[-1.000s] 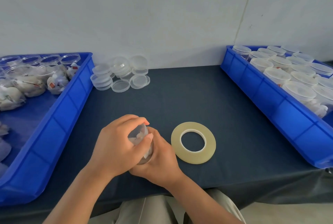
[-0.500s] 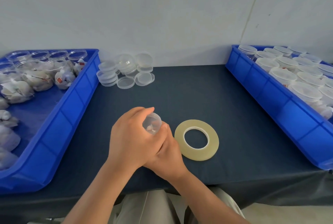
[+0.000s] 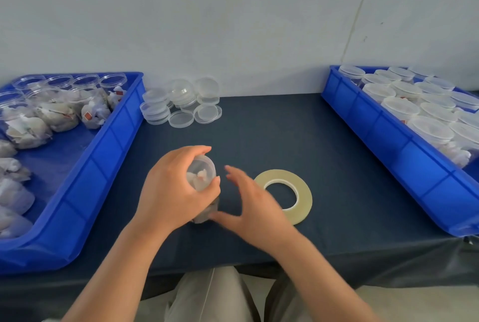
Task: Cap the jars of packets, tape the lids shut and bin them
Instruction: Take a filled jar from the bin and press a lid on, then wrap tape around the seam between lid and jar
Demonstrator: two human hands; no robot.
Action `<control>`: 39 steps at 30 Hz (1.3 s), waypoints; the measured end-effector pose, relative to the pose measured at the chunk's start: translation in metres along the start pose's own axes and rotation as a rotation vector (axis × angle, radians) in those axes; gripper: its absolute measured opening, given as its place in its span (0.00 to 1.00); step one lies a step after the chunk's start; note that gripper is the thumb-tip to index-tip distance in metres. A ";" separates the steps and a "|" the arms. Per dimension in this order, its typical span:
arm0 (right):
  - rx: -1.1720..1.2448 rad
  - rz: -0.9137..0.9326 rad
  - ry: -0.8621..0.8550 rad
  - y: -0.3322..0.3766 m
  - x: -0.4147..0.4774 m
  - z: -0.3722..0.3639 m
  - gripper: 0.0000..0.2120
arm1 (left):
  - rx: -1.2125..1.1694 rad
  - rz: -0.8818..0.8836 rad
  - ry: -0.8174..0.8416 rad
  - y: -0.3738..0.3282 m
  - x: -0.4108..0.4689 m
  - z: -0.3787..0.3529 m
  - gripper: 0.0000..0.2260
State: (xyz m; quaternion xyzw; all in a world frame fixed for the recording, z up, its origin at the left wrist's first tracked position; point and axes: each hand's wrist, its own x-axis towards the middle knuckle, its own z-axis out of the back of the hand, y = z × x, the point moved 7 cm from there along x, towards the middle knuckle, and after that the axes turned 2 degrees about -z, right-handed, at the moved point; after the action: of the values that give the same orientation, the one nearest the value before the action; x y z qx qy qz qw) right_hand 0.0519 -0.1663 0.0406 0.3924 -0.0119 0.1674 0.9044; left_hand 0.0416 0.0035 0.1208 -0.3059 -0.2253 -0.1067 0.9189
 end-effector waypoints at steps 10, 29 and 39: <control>-0.659 -0.159 0.137 -0.079 -0.024 0.041 0.24 | 0.020 -0.057 0.055 -0.005 0.006 -0.036 0.21; -0.119 0.110 -0.243 0.008 -0.069 0.081 0.19 | 0.057 -0.384 -0.068 -0.065 -0.024 -0.021 0.20; -0.094 0.143 -0.191 0.020 -0.085 0.068 0.21 | -0.176 -0.058 -0.068 -0.068 -0.057 -0.012 0.10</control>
State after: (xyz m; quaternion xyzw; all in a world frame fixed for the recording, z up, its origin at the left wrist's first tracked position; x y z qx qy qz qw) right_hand -0.0269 -0.2273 0.0884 0.3616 -0.1336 0.1925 0.9024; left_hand -0.0273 -0.0544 0.1197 -0.3821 -0.2549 -0.1419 0.8768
